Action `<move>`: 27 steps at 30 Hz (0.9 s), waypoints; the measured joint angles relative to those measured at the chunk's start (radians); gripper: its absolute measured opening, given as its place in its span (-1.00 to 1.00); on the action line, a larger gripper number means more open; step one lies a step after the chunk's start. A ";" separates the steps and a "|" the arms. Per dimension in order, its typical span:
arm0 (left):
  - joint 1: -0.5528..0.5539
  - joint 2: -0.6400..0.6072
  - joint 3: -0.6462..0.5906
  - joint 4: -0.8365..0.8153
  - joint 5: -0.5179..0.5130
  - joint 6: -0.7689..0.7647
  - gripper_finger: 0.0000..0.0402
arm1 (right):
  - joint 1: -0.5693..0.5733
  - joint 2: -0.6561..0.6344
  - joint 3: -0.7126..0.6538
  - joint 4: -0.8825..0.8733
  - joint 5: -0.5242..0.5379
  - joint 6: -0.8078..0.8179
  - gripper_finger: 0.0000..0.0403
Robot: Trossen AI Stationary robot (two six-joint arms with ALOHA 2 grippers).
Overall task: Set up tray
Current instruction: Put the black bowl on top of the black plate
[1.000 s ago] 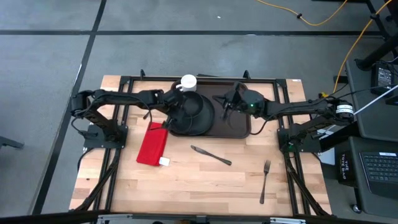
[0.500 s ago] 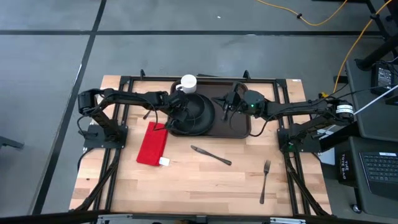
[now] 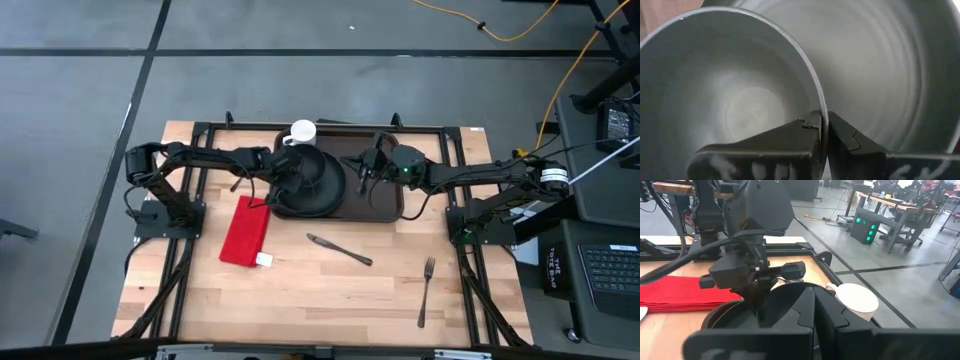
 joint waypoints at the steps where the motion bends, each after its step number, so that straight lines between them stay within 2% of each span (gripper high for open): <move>1: -0.003 0.000 0.000 0.001 0.005 0.000 -0.96 | 0.000 0.000 0.000 0.000 0.000 0.000 -0.98; 13: -0.041 0.000 0.000 0.037 0.010 -0.027 -0.84 | 0.000 0.000 0.000 0.000 0.000 0.000 -0.98; 27: -0.050 0.000 0.000 0.066 0.009 -0.061 -0.58 | 0.000 0.000 0.000 0.000 -0.001 0.000 -0.97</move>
